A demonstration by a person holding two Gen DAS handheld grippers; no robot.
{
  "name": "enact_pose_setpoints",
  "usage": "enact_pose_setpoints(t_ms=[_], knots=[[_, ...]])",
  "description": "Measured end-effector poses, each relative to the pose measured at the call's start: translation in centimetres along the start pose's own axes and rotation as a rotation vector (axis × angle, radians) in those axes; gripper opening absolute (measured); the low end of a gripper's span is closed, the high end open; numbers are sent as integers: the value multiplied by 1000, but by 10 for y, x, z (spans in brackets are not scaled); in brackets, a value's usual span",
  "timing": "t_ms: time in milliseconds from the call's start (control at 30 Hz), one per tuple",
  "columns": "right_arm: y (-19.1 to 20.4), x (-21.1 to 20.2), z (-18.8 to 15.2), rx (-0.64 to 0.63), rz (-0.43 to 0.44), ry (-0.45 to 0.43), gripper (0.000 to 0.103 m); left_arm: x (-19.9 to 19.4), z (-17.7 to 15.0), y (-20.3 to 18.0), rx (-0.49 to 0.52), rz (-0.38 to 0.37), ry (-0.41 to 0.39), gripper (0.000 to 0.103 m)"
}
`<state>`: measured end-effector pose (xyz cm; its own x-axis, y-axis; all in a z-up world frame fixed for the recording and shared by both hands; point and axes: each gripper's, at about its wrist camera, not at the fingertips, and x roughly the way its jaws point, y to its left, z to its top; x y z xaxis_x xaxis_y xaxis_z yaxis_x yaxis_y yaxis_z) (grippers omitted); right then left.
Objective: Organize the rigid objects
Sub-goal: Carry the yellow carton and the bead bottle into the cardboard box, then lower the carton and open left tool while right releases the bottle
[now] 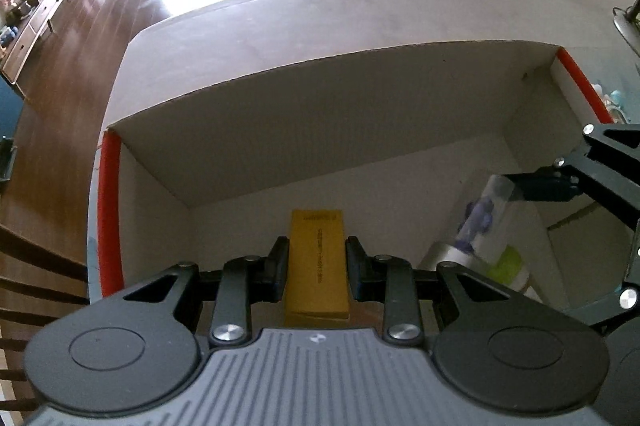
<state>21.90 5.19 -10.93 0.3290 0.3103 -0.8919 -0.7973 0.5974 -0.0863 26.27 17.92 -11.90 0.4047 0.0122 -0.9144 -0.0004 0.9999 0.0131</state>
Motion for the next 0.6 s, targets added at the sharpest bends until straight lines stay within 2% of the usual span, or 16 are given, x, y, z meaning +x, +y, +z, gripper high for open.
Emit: enact_pose_setpoints(t_ms=[167,333,600], knots=[[0,-1,3,4,15,12,69,2,1,0,-4,-15,21,29],[-2,-7,0,-1,32,2,82,2,2,-1,-11,-14,30,29],[-11,-28,-5,31,55,-49,84,-12,0,-1,-18,-7,2,29]])
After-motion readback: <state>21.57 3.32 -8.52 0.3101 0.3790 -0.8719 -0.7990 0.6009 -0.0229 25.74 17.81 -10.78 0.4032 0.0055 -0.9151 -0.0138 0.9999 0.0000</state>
